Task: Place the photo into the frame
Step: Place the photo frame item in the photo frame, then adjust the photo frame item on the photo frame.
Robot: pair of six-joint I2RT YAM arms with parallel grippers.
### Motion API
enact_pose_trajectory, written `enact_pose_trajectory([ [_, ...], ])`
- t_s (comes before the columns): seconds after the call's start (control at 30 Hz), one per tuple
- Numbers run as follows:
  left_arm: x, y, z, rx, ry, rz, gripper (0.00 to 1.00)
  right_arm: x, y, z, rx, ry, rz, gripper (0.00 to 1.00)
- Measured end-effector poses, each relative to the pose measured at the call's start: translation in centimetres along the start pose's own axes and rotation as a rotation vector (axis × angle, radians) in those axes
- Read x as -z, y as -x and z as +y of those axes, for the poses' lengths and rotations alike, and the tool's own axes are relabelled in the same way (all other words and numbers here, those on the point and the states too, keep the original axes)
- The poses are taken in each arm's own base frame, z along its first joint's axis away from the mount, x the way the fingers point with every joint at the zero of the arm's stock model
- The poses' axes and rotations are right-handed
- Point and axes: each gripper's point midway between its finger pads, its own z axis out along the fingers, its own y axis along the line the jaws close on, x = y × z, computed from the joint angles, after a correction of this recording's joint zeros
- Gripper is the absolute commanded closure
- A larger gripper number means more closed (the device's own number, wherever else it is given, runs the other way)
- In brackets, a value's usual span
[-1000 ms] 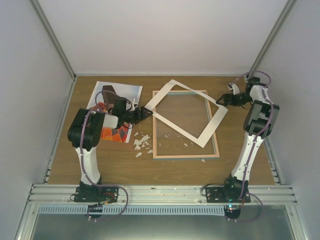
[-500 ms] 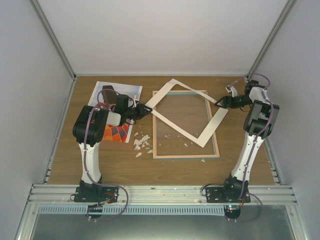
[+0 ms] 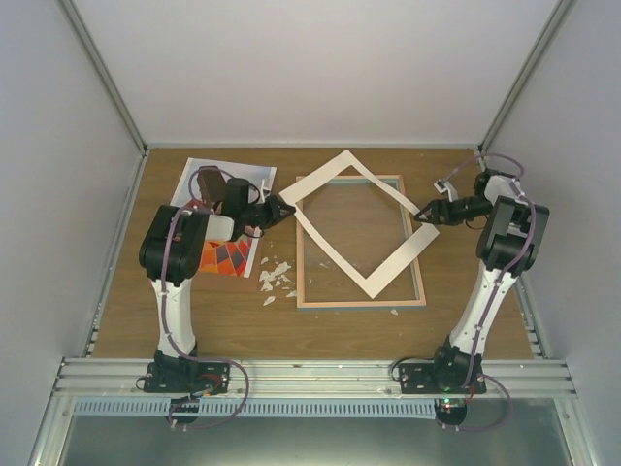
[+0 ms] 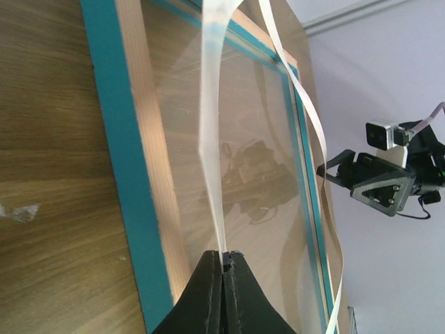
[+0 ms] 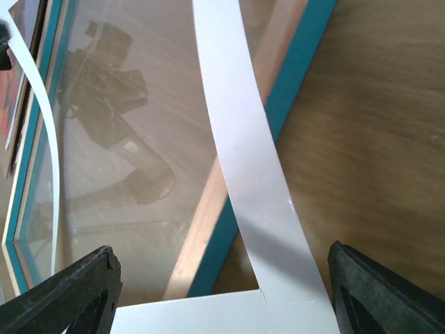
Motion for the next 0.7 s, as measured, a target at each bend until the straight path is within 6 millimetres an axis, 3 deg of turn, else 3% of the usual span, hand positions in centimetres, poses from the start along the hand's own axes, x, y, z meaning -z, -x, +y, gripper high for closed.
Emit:
enact_pose_trajectory([
  [0.27, 1.0, 0.2, -2.7, -0.061, -0.019, 0.056, 1.0, 1.5, -2.2, 4.3, 0.038, 0.024, 0.011, 0.21],
  [0.43, 1.4, 1.0, -4.1, -0.138, -0.005, 0.114, 1.0, 1.7, -5.5, 7.1, 0.038, 0.044, 0.042, 0.22],
  [0.7, 1.3, 2.6, -5.0, -0.231, 0.004, 0.2, 1.0, 1.0, -10.4, 9.1, 0.024, 0.045, 0.108, 0.23],
])
